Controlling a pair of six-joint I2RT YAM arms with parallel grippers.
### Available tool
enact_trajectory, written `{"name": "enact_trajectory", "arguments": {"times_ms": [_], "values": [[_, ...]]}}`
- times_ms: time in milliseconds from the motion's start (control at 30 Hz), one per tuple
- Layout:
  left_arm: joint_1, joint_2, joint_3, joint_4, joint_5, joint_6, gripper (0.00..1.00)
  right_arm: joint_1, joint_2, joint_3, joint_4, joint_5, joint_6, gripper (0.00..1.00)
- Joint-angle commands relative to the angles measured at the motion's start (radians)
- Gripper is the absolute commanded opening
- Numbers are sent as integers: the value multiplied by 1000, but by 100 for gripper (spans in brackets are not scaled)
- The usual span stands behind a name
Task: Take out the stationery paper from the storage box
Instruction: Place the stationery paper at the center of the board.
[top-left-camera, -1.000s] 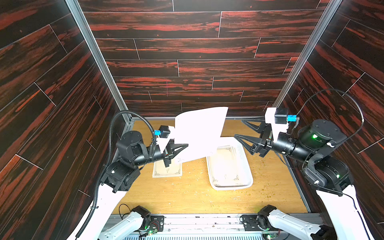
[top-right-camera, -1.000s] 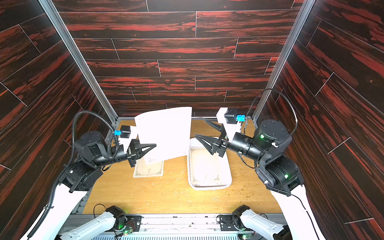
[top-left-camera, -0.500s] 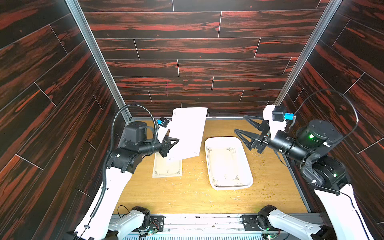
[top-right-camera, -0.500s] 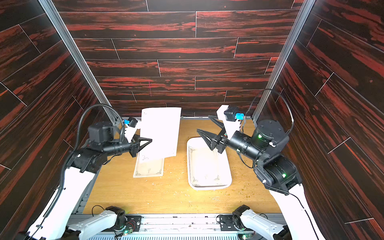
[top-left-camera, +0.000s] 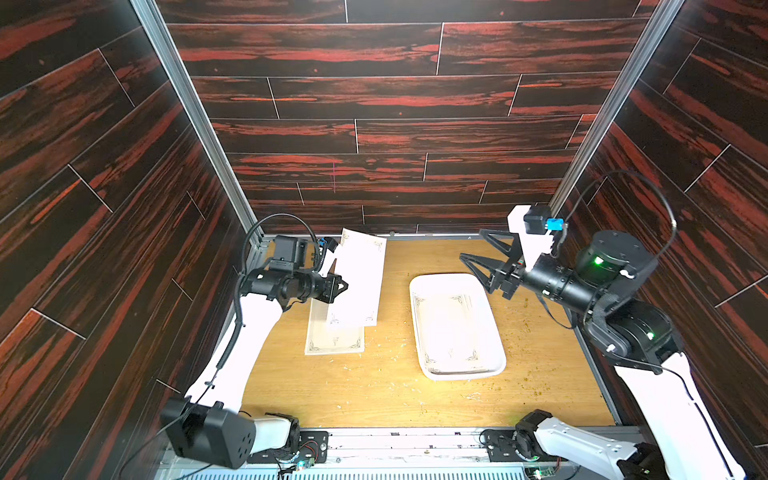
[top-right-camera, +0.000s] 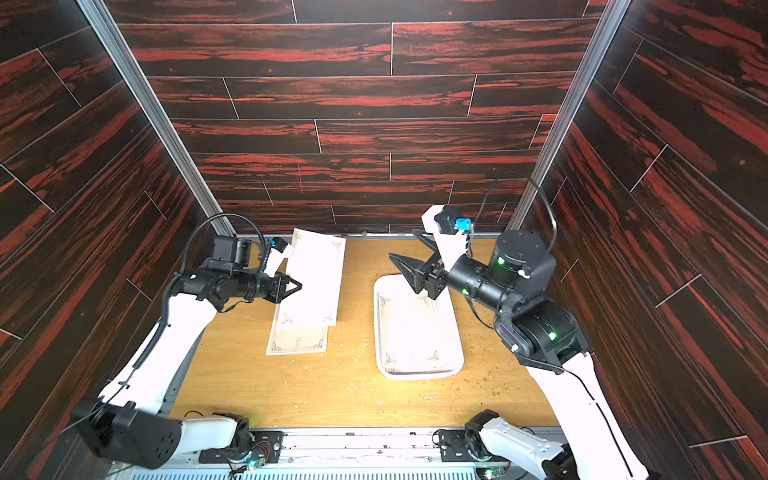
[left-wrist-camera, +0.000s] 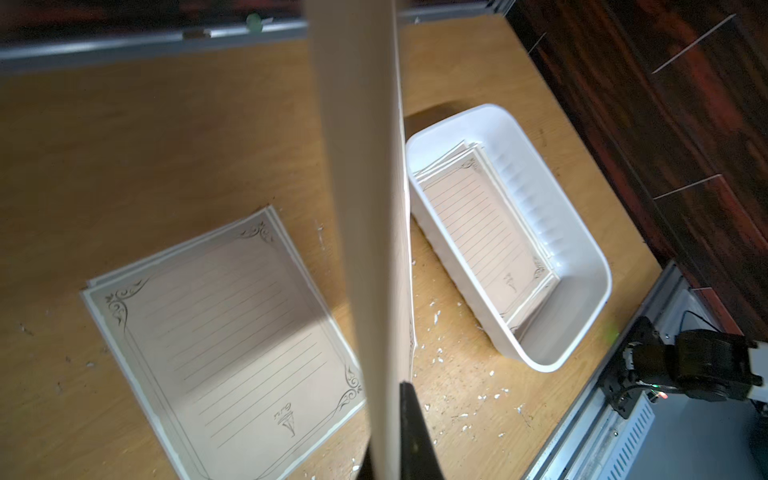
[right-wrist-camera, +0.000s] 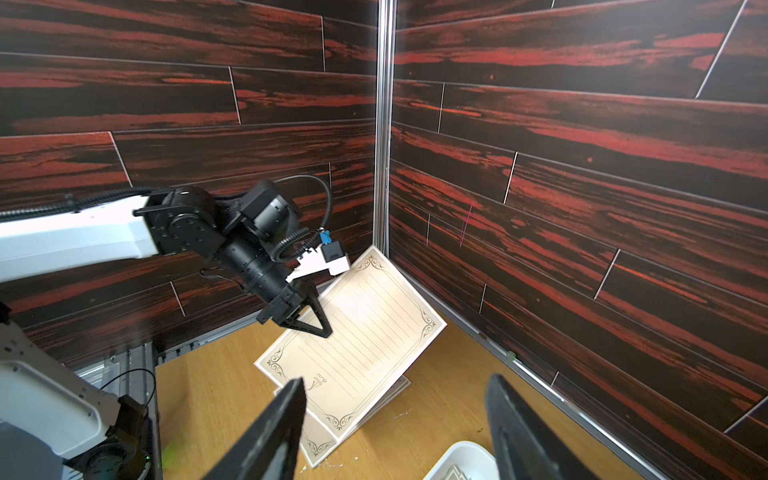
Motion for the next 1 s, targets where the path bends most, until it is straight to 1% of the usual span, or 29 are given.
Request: {"name": "enact_trajectory", "arguments": {"times_ms": [0,100,333,467,500,567,633,733,967], "values": [[20,39,26,-76,-56,27,0,-2,23,30,-28,-10,-9,71],[52,79,33,-97,-45,34,0,-2,43,44,-44,-16,-11,71],[135,200,27,-125,141,16,0,-2,70,50,-63,-5,-17,71],[180,317,59,-219,260,58,0,-1,86,56,-76,-5,-14,71],[188,347,69,-256,276,83,0,-1,90,58,-80,-5,-14,71],[201,383,74,-281,282,103,0,-1,96,62,-89,-2,-15,71],[209,420,71,-282,259,103,0,-1,102,67,-99,4,-15,71],[218,420,56,-249,237,94,0,-1,108,70,-113,9,-17,71],[246,399,6,-176,257,69,0,-1,118,74,-129,23,-20,71]]}}
